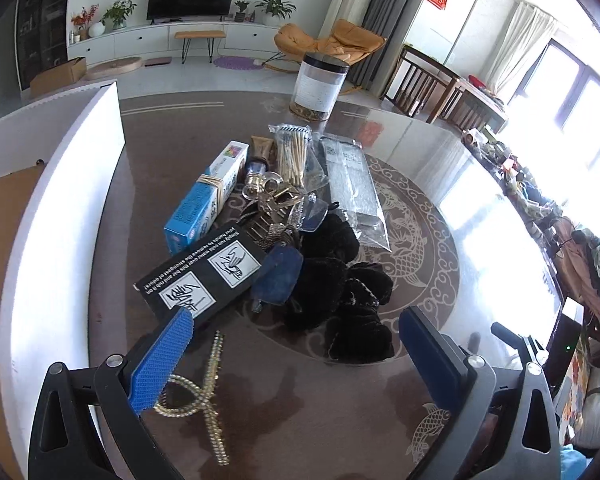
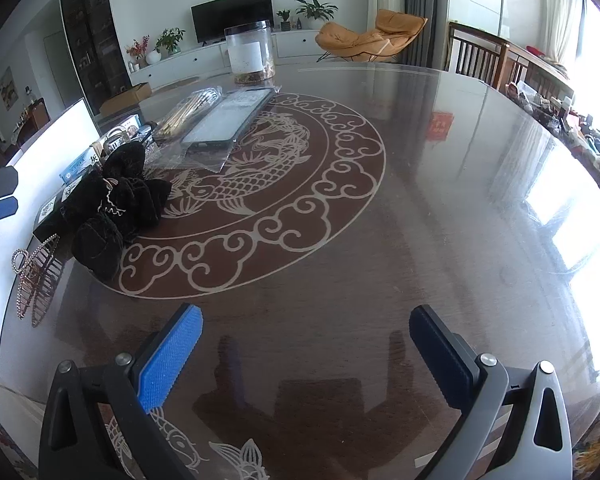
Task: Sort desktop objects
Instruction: 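Grasp the gold pearl hair clip with the left gripper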
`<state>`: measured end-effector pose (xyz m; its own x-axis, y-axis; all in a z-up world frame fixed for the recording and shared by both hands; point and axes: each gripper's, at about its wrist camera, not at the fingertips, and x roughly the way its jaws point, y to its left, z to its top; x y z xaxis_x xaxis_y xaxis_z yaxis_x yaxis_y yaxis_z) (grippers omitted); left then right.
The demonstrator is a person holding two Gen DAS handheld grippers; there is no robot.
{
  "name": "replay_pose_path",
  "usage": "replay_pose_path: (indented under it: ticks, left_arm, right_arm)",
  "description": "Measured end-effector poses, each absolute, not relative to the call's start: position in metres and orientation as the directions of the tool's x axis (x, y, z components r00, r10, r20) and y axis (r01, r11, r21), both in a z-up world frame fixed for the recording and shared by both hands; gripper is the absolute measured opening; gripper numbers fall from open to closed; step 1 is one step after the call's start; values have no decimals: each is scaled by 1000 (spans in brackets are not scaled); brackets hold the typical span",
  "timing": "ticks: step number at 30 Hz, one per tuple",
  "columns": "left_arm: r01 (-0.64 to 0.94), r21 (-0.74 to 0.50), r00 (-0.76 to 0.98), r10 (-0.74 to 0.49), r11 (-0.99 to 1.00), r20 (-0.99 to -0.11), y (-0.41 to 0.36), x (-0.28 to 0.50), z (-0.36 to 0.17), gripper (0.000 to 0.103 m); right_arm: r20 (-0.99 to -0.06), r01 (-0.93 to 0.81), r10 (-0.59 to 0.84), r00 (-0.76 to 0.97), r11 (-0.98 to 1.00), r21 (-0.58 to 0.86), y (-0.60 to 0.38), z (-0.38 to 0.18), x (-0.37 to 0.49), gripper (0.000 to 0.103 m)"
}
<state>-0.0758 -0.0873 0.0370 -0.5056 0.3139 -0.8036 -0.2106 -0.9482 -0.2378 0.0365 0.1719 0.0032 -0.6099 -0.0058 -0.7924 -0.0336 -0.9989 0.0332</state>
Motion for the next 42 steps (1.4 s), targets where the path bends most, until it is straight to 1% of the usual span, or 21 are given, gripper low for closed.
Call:
replay_pose_path:
  ticks: [3,7,9,13,18,23,27,33,42]
  left_arm:
    - [-230,-204,-425,287,-952,-859,-92,-86,33,103]
    - [-273,-120,-334,211,-954,-919,-81,-83,6,103]
    - [-277,-79,-325,171,-958,-930,-77,-76,-7,103]
    - [-210,-42,-363,118,-977,-924,-80,-69,-19,103]
    - [-167,43,-388,26,-985,-921,-80,-65,-29,103]
    - [-130,117,-460,-45,-985,-887,-83,-56,-28,103]
    - [-112,95,-429,-38,-989,-902,-91,-58,-45,103]
    - [-87,1,-457,39,-996,-889,-108,-57,-48,103]
    - [-110,4,-484,50,-994,-873,-110,-51,-47,103]
  right_arm:
    - [-788,-34,-1,-616,-999,28,171,5,38,103]
    - [-785,-51,1,-619,-998,40,176,6,39,103]
    - [-786,-56,1,-618,-998,43,177,6,39,103]
    - [-785,-44,3,-620,-999,32,174,6,40,103]
    - [-783,-36,3,-623,-999,26,172,6,39,103]
    - [-784,-41,-4,-620,-998,38,174,6,39,103]
    - [-783,-34,-6,-622,-999,35,173,6,39,103]
    - [-786,-35,-6,-618,-999,35,172,6,39,103]
    - [-786,-39,-2,-619,-999,33,174,6,40,103]
